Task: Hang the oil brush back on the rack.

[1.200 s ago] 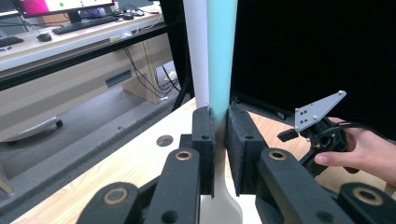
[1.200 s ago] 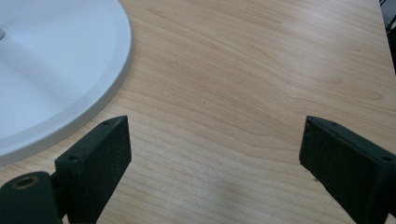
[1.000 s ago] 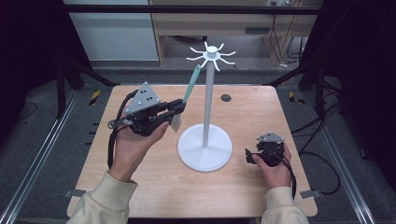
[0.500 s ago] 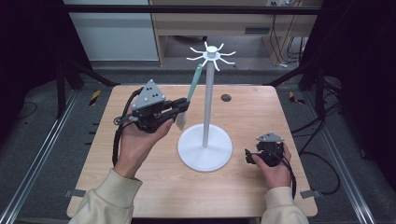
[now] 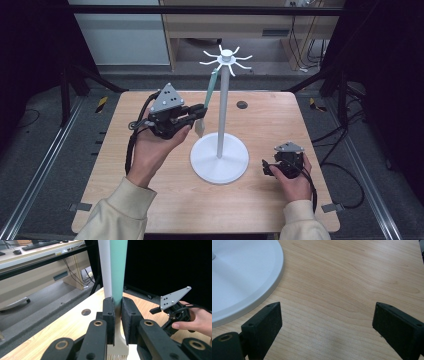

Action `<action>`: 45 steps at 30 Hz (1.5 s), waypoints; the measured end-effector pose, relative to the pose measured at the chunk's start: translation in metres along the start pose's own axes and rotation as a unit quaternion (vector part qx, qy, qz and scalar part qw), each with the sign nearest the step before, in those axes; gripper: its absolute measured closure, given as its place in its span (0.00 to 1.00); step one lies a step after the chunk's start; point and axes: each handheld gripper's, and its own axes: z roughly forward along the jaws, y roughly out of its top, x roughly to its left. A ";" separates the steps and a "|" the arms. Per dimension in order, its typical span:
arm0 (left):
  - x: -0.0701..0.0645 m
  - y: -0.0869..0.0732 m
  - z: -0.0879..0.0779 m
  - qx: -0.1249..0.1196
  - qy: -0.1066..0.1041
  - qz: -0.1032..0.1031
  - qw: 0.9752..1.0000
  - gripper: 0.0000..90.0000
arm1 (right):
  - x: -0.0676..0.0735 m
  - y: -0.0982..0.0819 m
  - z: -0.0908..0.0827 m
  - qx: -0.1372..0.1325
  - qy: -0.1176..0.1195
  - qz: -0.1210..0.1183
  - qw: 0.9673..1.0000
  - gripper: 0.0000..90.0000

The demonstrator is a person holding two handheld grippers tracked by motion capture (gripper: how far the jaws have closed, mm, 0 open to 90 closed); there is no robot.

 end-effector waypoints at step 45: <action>-0.007 -0.001 -0.011 0.003 0.013 0.013 1.000 0.51 | 0.000 0.000 0.001 0.002 0.001 -0.001 1.000 0.10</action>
